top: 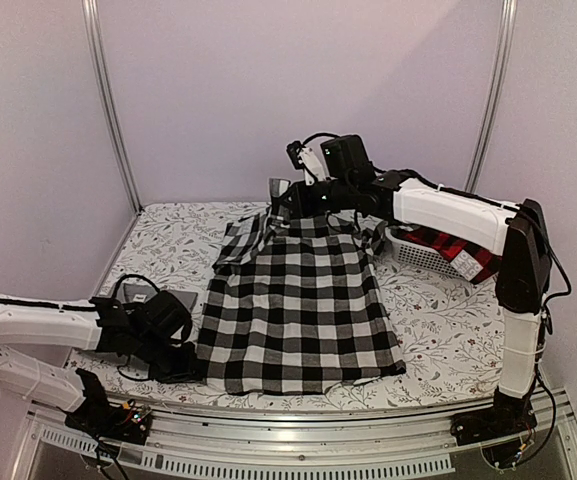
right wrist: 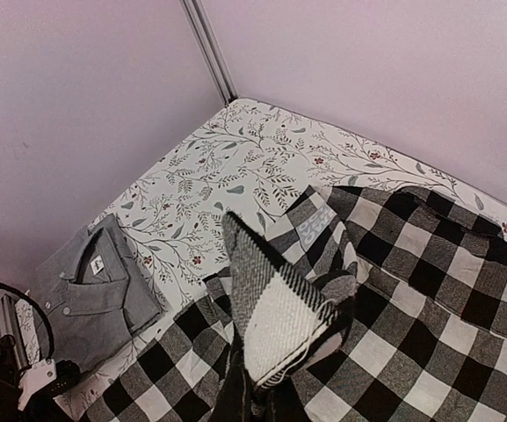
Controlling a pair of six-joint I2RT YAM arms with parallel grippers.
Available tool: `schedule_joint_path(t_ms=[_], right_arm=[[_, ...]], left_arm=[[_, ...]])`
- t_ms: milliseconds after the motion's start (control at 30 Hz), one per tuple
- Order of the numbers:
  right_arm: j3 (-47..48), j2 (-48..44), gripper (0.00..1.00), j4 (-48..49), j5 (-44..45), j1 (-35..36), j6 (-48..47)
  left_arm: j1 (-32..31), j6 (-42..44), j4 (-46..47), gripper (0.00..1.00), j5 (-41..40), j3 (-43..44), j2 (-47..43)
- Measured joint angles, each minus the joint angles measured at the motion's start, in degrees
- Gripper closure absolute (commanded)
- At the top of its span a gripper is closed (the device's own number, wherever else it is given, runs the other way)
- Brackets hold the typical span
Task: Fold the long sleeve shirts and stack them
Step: Pick up the shirt from the center of the board.
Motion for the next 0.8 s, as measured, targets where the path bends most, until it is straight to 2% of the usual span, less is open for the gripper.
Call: schedule_joint_path(t_ms=[200,500,800], right_arm=[[1.73,0.0,1.0,-1.44,2.4,0.0,-1.68],[8.26,-0.31,1.0,-1.51,7.1,-2.36,-6.25],[6.43,-3.39,1.0,-2.51,13.46,-6.32,-9.31]], left_arm=[[-0.48,0.02,-1.14,1.0,-1.29,1.9,0.55],[-2.51,4.87,-6.38,1.0,-2.51,14.23,2.43],[-5.44,14.25,-11.17,1.0,-0.35,27.23,10.12]])
